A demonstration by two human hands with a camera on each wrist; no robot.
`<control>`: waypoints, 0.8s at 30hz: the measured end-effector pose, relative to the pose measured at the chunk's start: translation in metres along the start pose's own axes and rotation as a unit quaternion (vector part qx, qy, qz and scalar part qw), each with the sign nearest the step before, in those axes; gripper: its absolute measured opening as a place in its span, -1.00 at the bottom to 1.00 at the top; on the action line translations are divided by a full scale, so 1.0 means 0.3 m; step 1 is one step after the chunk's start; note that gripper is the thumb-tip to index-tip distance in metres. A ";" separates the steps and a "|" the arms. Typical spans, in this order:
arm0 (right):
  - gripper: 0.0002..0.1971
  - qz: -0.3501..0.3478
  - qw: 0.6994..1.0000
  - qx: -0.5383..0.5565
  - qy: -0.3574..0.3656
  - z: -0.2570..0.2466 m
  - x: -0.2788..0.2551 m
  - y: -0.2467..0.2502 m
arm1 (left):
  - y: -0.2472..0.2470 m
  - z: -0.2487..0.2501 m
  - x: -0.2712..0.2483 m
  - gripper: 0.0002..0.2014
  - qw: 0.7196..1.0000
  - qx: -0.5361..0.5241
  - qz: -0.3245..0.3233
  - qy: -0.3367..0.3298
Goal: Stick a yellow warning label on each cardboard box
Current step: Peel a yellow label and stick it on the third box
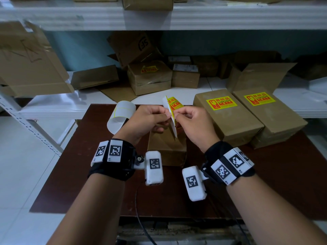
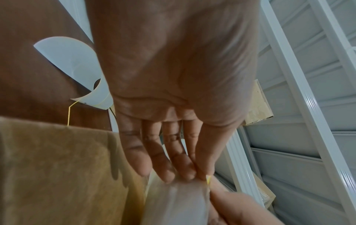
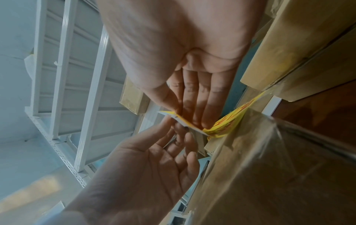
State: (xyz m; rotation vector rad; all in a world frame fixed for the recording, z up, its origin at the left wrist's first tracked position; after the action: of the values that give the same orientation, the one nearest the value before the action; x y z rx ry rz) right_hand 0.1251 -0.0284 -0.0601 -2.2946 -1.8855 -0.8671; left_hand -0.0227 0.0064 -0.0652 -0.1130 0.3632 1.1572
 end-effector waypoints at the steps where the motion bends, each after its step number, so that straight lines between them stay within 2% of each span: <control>1: -0.83 0.000 1.000 0.003 -0.001 -0.001 0.000 0.001 | 0.001 0.000 0.000 -0.93 1.000 0.002 0.002 0.000; 5: -0.92 -0.008 1.000 0.015 0.004 -0.017 0.000 0.005 | 0.002 0.006 -0.006 -0.92 1.000 0.007 0.001 -0.004; 18: -0.92 -0.021 0.999 0.028 0.000 -0.003 0.010 0.002 | 0.005 0.014 -0.014 -0.86 1.000 0.002 -0.001 0.000; 22: -0.94 -0.044 0.995 0.083 -0.030 0.000 0.003 -0.011 | 0.013 0.016 -0.016 -0.91 1.000 -0.009 0.005 0.000; 24: -0.93 -0.045 0.996 0.072 -0.013 -0.001 0.007 -0.013 | 0.010 0.018 -0.019 -0.88 1.000 -0.009 0.001 -0.001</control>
State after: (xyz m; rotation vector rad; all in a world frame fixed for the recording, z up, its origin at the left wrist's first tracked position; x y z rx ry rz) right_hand 0.1218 -0.0256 -0.0602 -2.1626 -2.0053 -0.6869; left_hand -0.0261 0.0042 -0.0578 -0.1259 0.3510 1.1635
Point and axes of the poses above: each hand's wrist, its own x-axis towards the middle knuckle, its own y-axis out of the back of the hand, z = x × y, the point moved 7 cm from there along x, towards the middle knuckle, and after that the axes turned 15 degrees about y, right-handed, at the moved point
